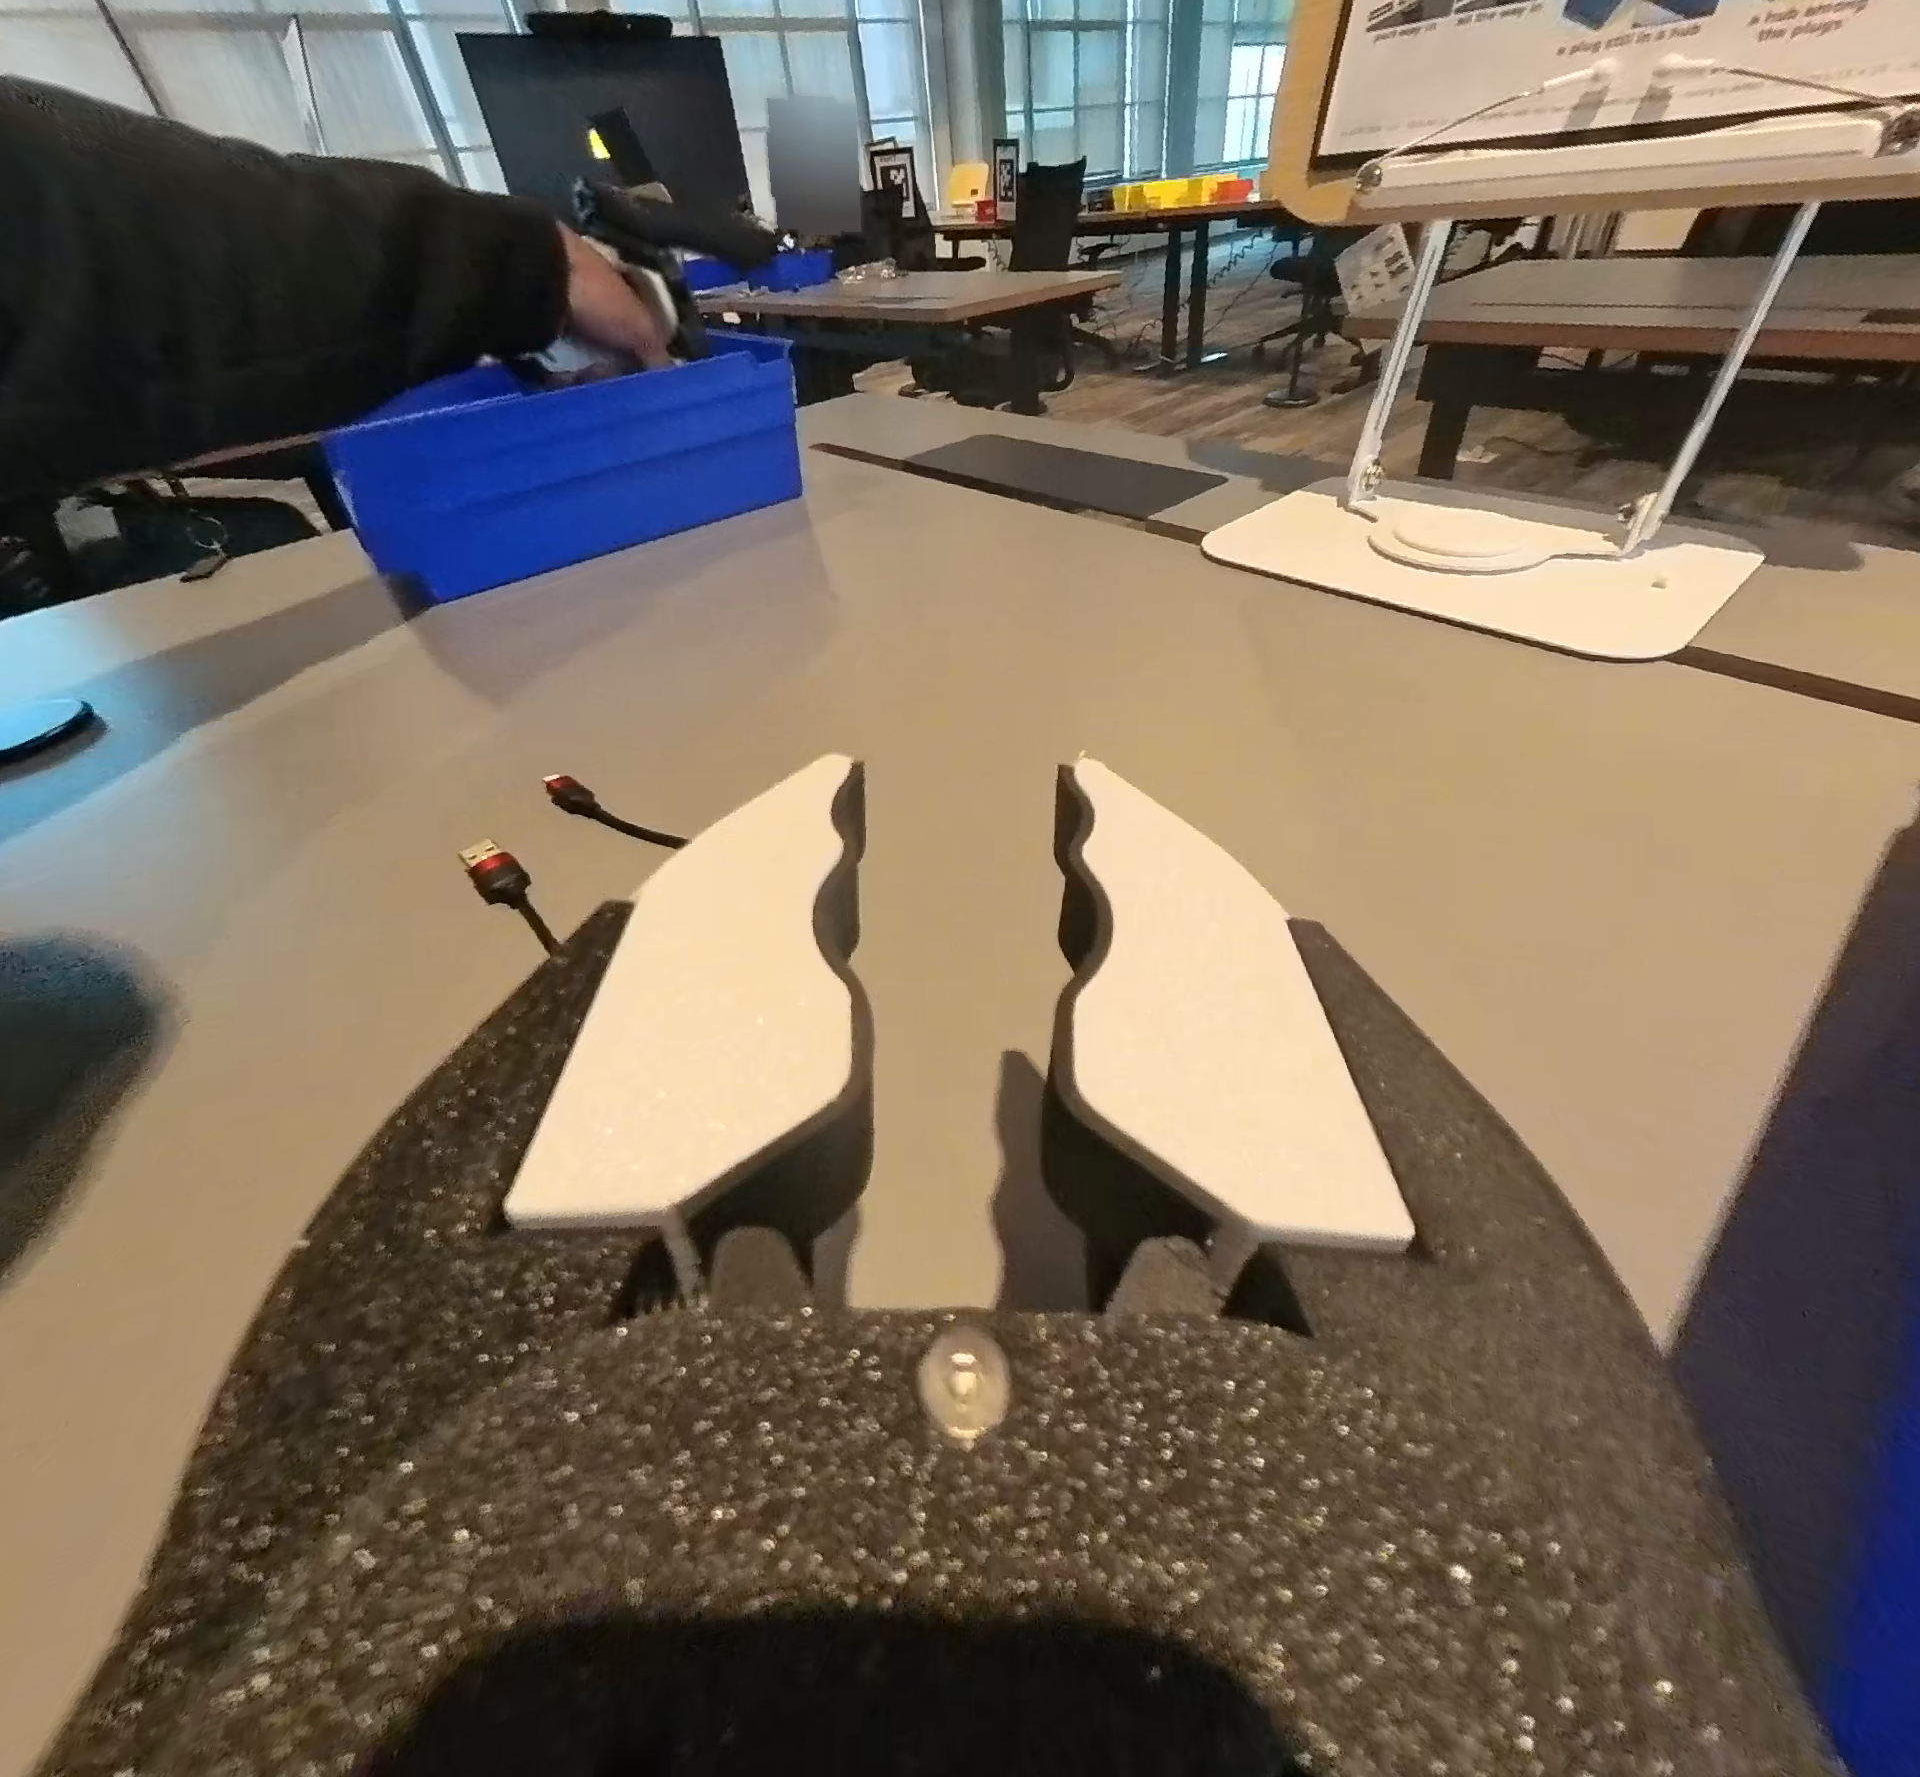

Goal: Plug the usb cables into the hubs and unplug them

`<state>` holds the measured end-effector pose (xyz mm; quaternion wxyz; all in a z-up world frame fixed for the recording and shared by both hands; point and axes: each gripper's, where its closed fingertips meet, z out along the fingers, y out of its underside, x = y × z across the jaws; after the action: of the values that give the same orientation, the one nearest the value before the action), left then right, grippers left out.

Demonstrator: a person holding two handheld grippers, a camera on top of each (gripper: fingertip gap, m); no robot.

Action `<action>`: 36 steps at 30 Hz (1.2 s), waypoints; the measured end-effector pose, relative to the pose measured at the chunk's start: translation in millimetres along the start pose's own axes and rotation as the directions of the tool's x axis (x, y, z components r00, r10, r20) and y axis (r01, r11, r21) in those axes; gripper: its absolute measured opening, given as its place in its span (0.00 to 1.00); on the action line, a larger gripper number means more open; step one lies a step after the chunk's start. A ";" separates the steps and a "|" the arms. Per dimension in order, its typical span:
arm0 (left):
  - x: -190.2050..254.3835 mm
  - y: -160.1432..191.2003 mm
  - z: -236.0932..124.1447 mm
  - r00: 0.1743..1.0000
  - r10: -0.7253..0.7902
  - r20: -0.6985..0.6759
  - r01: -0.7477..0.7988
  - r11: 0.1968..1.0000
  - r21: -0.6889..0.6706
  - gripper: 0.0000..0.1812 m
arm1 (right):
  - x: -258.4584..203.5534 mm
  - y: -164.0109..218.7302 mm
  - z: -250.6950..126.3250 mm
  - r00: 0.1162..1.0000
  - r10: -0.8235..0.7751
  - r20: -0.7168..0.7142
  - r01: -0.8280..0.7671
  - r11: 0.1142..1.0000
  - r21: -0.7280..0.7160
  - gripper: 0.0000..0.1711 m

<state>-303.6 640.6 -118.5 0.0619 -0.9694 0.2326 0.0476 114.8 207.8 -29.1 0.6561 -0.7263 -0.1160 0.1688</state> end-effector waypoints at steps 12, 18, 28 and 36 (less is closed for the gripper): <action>-2.0 4.6 5.6 0.992 -0.119 -0.048 0.116 0.992 -0.051 0.28 | -5.0 -0.7 -0.8 0.999 -0.052 -0.005 0.052 0.999 0.006 0.20; -4.5 5.7 5.5 0.985 -0.171 -0.037 0.168 0.984 -0.055 0.22 | -8.5 2.6 -2.6 0.993 -0.119 -0.020 0.119 0.993 -0.019 0.20; -23.6 -3.8 -56.5 0.963 -0.224 -0.152 0.256 0.936 0.243 0.15 | -11.4 3.6 -6.2 0.984 -0.177 -0.028 0.176 0.984 -0.029 0.19; -17.6 -6.6 -149.2 0.969 -0.145 -0.202 0.232 0.817 0.528 0.00 | -10.1 -9.8 -14.8 0.986 -0.159 -0.045 0.160 0.987 0.024 0.19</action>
<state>-306.8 633.1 31.6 0.3230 -0.9300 0.1432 -0.1015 112.0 191.5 -17.3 0.6799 -0.7090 -0.1574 0.1015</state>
